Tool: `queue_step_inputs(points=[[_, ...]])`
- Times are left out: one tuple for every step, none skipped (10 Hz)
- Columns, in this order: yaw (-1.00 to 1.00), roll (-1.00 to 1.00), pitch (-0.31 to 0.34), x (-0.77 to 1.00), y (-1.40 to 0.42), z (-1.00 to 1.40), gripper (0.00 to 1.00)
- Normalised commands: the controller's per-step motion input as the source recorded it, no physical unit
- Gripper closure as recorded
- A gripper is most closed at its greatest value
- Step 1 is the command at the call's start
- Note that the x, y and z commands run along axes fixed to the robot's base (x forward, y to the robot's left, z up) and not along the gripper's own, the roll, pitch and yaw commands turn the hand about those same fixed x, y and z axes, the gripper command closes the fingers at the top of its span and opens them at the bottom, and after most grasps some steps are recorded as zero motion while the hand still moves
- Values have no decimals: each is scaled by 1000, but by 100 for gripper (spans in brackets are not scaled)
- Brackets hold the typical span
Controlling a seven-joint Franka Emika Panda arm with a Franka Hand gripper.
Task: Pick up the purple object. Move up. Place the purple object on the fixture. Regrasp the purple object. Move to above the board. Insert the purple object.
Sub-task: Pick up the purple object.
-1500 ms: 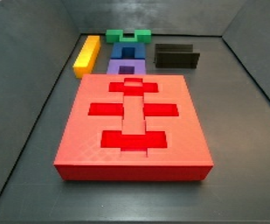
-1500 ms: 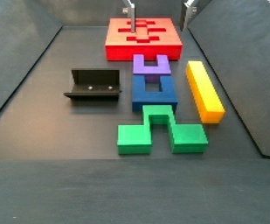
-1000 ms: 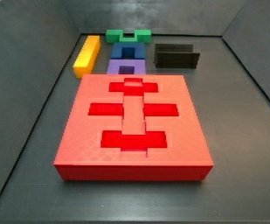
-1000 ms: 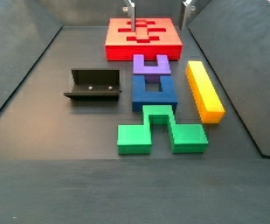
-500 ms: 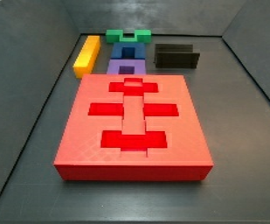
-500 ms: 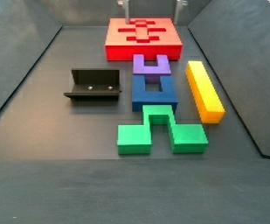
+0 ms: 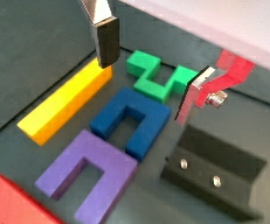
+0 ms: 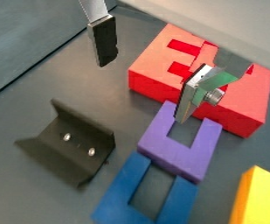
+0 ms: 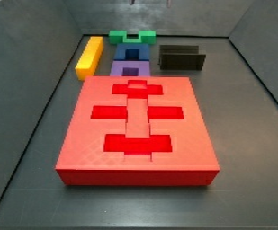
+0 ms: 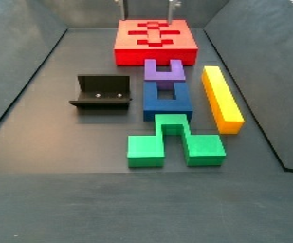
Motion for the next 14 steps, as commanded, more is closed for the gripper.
queue_step_inputs(points=[[123, 0, 9, 306, -483, -529, 0], [423, 0, 51, 317, -517, -620, 0], [529, 0, 61, 297, -420, -651, 0], [589, 39, 69, 206, -343, -674, 0], [597, 153, 27, 0, -309, -589, 0], [431, 259, 0, -203, -477, -477, 0], [217, 371, -11, -514, -600, -420, 0], [0, 273, -26, -466, -589, -389, 0], [-43, 153, -36, -263, -449, -163, 0], [-51, 21, 0, 0, -134, 0, 0], [0, 9, 0, 0, -26, 0, 0], [-203, 0, -227, -540, 14, -57, 0], [-229, -14, -290, -323, 60, -86, 0], [-114, -19, -291, -3, 0, -123, 0]])
